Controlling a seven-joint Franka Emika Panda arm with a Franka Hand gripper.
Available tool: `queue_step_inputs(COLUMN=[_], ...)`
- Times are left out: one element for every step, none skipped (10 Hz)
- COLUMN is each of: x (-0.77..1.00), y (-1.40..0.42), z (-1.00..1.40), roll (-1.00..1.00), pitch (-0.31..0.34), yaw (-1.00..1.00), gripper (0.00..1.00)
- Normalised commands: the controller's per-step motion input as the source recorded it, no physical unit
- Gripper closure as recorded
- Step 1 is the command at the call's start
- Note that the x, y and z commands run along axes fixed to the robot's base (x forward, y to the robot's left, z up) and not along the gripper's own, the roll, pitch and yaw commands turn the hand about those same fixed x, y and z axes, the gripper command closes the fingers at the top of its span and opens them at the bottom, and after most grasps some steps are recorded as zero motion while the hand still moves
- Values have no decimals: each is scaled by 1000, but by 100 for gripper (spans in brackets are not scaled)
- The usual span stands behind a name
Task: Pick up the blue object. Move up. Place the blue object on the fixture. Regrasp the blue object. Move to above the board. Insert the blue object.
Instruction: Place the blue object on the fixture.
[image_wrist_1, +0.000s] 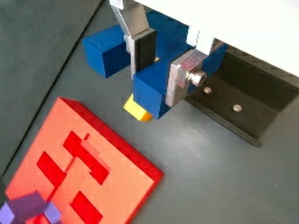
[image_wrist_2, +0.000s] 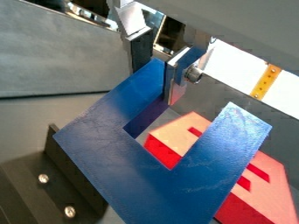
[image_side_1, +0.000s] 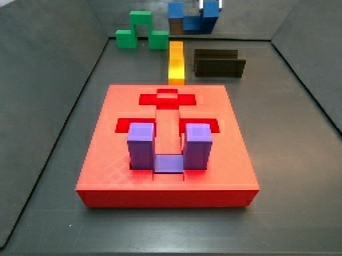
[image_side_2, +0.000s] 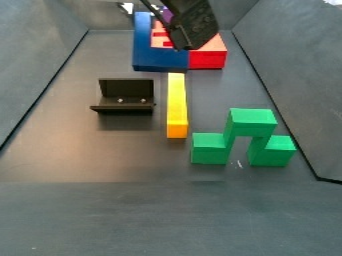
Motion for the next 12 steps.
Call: queue_step_inputs(x=[851, 1000, 1000, 937, 1000, 1000, 1000, 1000, 780, 269, 0, 460], y=[37, 26, 0, 94, 111, 91, 140, 149, 74, 0, 0, 0], z=[120, 34, 0, -37, -154, -171, -194, -214, -140, -26, -40, -211], roll=[-154, -169, -223, -371, -400, -380, -354, -263, -23, 0, 6, 0], pitch=[0, 0, 0, -131, -89, -63, -37, 0, 266, 186, 0, 180], yaw=[0, 0, 0, -37, -57, -77, -71, -74, 0, 0, 0, 0], gripper=[100, 100, 100, 100, 100, 100, 100, 100, 100, 100, 100, 100])
